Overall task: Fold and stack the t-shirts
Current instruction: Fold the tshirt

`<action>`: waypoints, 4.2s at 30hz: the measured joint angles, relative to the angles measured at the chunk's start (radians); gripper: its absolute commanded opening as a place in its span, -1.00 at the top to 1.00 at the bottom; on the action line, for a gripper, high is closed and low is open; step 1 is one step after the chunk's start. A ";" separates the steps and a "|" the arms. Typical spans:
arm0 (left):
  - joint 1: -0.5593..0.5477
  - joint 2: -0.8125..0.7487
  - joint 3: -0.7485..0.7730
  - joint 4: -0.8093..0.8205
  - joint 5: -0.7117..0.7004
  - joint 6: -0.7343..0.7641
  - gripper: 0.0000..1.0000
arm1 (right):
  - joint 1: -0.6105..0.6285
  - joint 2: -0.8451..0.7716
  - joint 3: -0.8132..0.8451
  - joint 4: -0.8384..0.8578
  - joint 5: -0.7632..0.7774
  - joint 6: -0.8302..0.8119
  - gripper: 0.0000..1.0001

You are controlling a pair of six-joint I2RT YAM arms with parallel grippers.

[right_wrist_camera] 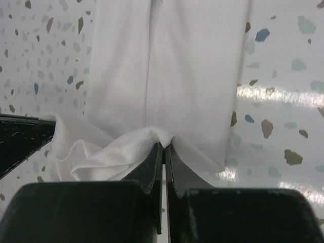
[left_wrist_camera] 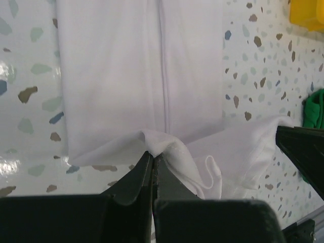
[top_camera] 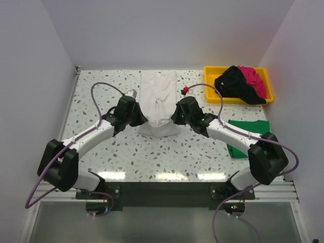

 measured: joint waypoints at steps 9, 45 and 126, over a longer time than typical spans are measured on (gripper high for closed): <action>0.100 0.237 0.199 0.015 0.007 0.040 1.00 | -0.084 0.182 0.203 -0.001 0.001 -0.067 1.00; 0.157 0.580 0.514 -0.006 -0.046 0.129 -1.00 | -0.240 0.572 0.525 -0.043 -0.109 -0.154 -0.97; -0.073 -0.326 -0.115 -0.148 -0.085 -0.144 1.00 | -0.230 -0.299 -0.119 -0.146 -0.463 -0.051 1.00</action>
